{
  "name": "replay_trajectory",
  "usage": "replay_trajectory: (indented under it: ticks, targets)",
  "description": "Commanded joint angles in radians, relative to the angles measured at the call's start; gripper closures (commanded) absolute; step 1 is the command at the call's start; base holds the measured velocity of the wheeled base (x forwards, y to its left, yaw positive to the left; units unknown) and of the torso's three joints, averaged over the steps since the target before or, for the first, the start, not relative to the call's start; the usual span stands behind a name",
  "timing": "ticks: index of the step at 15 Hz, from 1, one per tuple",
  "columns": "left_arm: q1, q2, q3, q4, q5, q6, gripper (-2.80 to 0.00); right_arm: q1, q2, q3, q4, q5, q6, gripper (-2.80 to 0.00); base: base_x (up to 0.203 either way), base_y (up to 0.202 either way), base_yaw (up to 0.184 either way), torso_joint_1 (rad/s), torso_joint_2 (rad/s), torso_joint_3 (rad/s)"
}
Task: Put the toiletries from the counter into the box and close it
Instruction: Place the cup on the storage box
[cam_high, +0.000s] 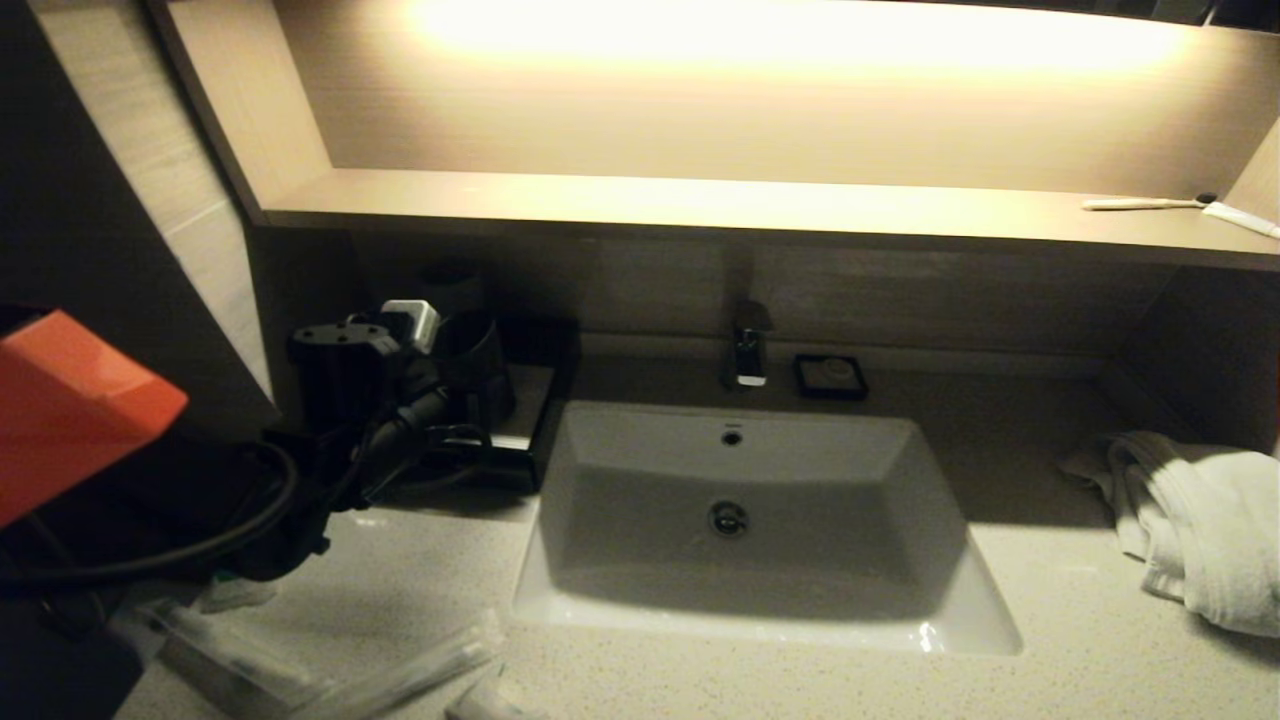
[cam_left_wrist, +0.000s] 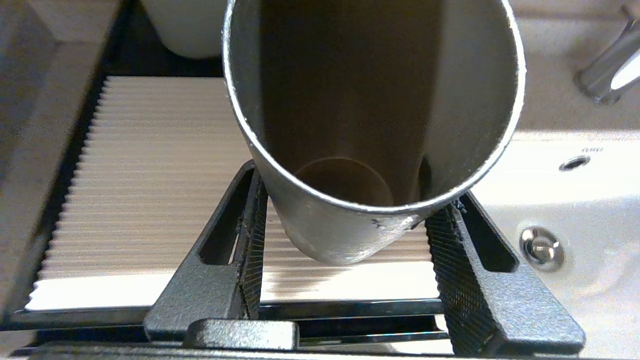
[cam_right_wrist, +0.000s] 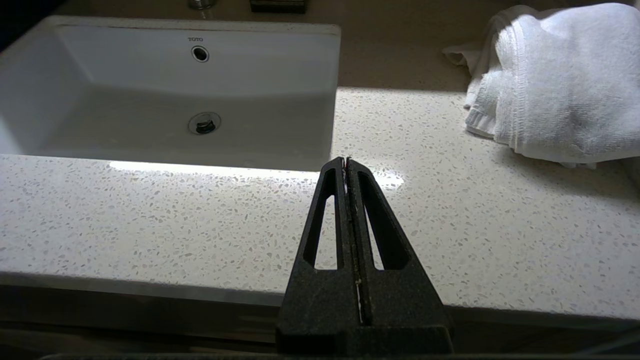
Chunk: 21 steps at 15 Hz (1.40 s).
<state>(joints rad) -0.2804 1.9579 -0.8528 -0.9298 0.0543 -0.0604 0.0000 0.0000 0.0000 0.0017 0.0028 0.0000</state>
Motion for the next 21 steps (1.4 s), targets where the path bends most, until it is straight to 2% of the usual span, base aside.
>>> replay_trajectory:
  ticks: [1, 8, 14, 21]
  targets:
    - [-0.006, 0.024, -0.039, 0.014, 0.002, 0.001, 0.0, 0.0, 0.0, 0.0, 0.0, 0.0, 0.0, 0.0, 0.0, 0.0, 0.0, 0.0, 0.0, 0.0]
    - [-0.008, 0.079, -0.108, 0.021, 0.028, 0.025, 0.0, 0.0, 0.0, 0.0, 0.0, 0.0, 0.0, 0.0, 0.0, 0.0, 0.0, 0.0, 0.0, 0.0]
    - [-0.008, 0.11, -0.206, 0.113, 0.035, 0.026, 0.0, 0.0, 0.0, 0.0, 0.001, 0.0, 0.0, 0.0, 0.0, 0.0, 0.0, 0.0, 0.0, 0.0]
    - [-0.008, 0.133, -0.262, 0.154, 0.055, 0.027, 0.0, 0.0, 0.0, 0.0, 0.0, 0.0, 0.0, 0.0, 0.0, 0.0, 0.0, 0.0, 0.0, 0.0]
